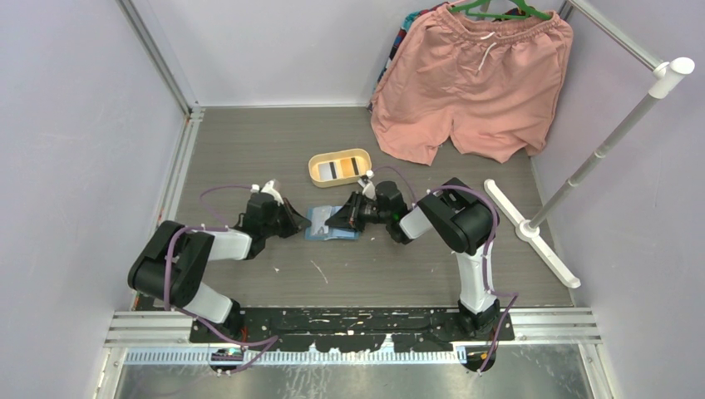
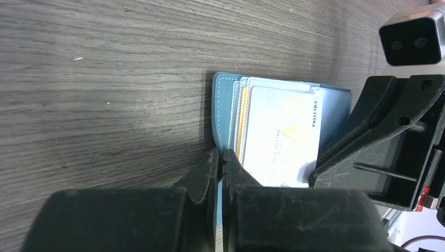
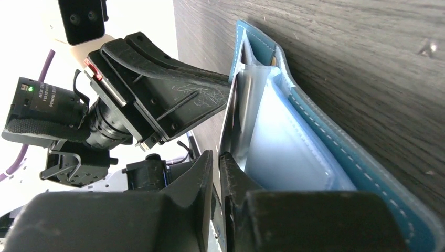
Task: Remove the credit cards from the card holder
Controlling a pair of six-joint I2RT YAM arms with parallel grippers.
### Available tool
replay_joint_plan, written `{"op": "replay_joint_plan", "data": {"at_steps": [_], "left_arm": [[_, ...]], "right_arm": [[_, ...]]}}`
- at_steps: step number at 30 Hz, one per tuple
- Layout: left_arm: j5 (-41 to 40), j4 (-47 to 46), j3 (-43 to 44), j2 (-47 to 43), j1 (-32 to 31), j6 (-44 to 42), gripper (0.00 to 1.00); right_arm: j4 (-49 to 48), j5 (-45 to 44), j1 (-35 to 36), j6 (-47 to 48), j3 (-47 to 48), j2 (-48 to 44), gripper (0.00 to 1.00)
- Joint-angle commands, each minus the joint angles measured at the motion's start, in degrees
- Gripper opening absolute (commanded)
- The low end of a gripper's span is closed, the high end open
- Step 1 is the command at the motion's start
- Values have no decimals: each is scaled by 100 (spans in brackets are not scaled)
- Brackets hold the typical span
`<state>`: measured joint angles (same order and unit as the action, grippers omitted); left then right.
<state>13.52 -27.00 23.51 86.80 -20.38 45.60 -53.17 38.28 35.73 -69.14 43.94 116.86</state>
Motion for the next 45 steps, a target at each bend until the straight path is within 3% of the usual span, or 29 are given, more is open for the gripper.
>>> {"op": "replay_joint_plan", "data": {"at_steps": [1,8,34,45], "left_arm": [[50,863,-94,270,-134,-262,0],[63,864,-74,322,-133,-262,0],[71,845,-87,412,-133,-271,0],[37,902,-75,349,-133,-298,0]], "right_arm": [[-773,285,43,-116,49,-107,16],[-797,294,-14,-117,-45,-123,1],[-290,633,-459,358,-747,-375,1],[729,688,-887,1007,-1242,-1137,1]]}}
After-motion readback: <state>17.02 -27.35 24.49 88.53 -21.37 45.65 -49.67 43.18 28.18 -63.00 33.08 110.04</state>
